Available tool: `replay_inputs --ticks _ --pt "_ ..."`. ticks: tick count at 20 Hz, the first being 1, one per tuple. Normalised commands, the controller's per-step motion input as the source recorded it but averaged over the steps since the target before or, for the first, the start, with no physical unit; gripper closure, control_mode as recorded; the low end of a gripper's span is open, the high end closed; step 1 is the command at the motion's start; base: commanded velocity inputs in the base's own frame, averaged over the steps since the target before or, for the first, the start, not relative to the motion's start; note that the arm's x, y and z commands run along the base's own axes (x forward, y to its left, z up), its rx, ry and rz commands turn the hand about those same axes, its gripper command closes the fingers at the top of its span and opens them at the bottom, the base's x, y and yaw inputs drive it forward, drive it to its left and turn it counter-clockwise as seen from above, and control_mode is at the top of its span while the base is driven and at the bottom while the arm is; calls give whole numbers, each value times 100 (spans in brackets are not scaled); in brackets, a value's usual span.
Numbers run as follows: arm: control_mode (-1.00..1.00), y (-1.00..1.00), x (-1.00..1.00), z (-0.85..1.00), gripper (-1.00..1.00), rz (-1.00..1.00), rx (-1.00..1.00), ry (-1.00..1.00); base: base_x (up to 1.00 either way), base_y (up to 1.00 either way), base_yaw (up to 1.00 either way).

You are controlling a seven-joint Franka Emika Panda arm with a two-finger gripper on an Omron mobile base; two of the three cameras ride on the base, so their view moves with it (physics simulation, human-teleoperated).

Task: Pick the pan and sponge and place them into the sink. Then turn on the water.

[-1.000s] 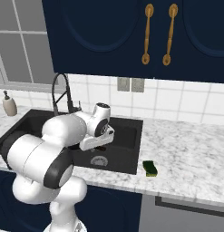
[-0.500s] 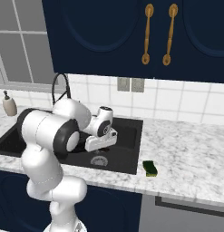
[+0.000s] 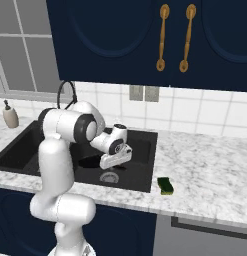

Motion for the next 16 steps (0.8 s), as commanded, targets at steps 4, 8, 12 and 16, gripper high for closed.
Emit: replay_inputs --ticks 4,8,12,16 --pt "-100 3 78 -62 100 0 0 -10 0 0 0" --pt "-100 14 81 -71 100 0 0 -11 0 0 0" --pt "-100 49 75 -95 100 1 -3 -5 0 0 0" --pt "-100 44 70 -76 100 1 -2 -8 0 0 0"
